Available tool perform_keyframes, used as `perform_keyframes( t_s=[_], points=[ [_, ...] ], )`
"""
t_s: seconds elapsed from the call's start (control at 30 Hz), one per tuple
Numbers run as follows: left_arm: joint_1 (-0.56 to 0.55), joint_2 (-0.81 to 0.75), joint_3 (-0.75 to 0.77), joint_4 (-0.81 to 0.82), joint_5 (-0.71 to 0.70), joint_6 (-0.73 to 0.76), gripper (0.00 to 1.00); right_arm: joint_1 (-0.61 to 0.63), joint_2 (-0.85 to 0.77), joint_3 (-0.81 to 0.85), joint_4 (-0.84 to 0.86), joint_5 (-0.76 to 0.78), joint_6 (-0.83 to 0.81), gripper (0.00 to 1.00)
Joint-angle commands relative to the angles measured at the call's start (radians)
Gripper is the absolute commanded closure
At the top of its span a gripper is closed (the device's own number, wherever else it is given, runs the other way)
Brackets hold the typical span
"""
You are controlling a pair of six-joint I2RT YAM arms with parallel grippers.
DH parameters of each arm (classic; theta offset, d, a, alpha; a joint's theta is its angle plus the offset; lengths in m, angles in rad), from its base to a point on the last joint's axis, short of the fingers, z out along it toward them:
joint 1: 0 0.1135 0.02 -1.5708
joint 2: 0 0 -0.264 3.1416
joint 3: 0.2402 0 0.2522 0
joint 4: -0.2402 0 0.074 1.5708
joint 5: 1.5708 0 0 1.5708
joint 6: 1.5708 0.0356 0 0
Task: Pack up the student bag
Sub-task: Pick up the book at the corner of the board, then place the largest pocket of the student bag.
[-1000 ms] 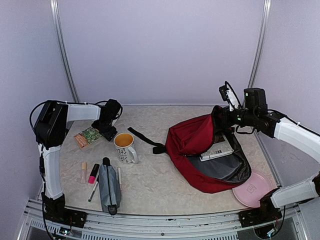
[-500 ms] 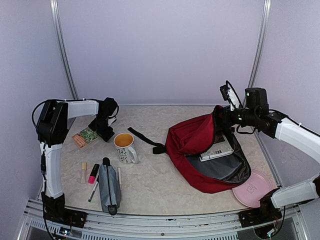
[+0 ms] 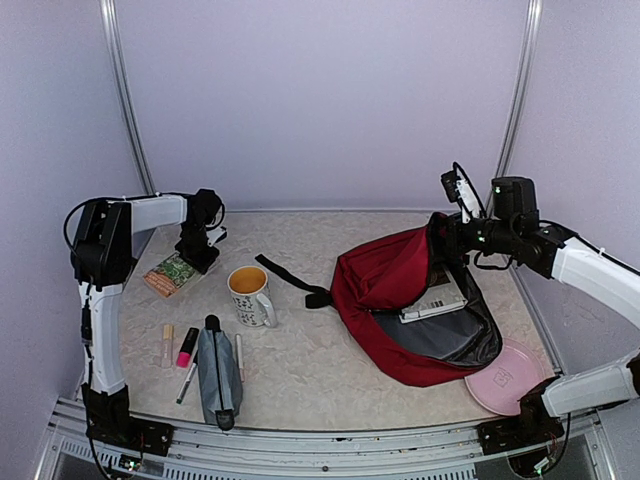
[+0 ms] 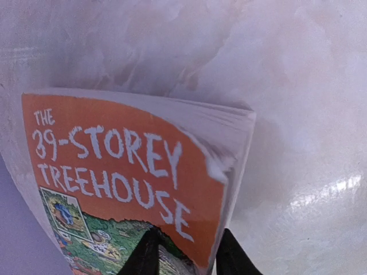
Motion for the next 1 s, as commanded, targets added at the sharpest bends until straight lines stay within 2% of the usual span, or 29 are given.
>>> perform_keyframes(
  t_s=[0.0,0.07,0.1,0.3,0.5,0.53,0.6,0.73,0.87,0.93,0.97],
  points=[
    [0.002,0.082,-0.078,0.088,0.033,0.043,0.78,-0.008,-0.04,-0.001,0.01,-0.025,0.009,1.0],
    [-0.002,0.087,-0.08,0.104,0.02,0.046,0.97,-0.008,-0.043,-0.001,0.01,-0.03,0.011,1.0],
    [-0.006,0.084,-0.081,0.114,0.014,0.046,1.0,-0.007,-0.044,-0.001,0.01,-0.031,0.012,1.0],
    [-0.04,-0.03,-0.111,0.232,-0.042,-0.029,1.0,-0.008,-0.038,-0.004,0.0,-0.06,0.025,1.0],
    [-0.091,-0.312,-0.241,0.449,-0.126,-0.053,1.0,-0.008,-0.016,0.016,-0.065,-0.101,0.03,1.0],
    [-0.104,-0.355,-0.258,0.48,-0.138,-0.045,1.0,-0.008,-0.015,0.023,-0.079,-0.104,0.03,0.97],
    [-0.132,-0.429,-0.28,0.528,-0.146,-0.031,1.0,-0.008,-0.012,0.035,-0.1,-0.124,0.03,0.86],
    [-0.196,-0.564,-0.318,0.615,-0.121,0.008,1.0,-0.008,-0.024,0.056,-0.142,-0.195,0.024,0.56],
    [-0.279,-0.69,-0.366,0.735,-0.133,0.083,1.0,-0.008,-0.046,0.09,-0.176,-0.367,-0.01,0.24],
    [-0.332,-0.752,-0.397,0.818,-0.13,0.15,1.0,-0.008,-0.056,0.117,-0.192,-0.448,-0.015,0.03],
    [-0.363,-0.778,-0.41,0.862,-0.13,0.183,1.0,-0.008,-0.061,0.132,-0.194,-0.468,-0.008,0.0]
  ],
)
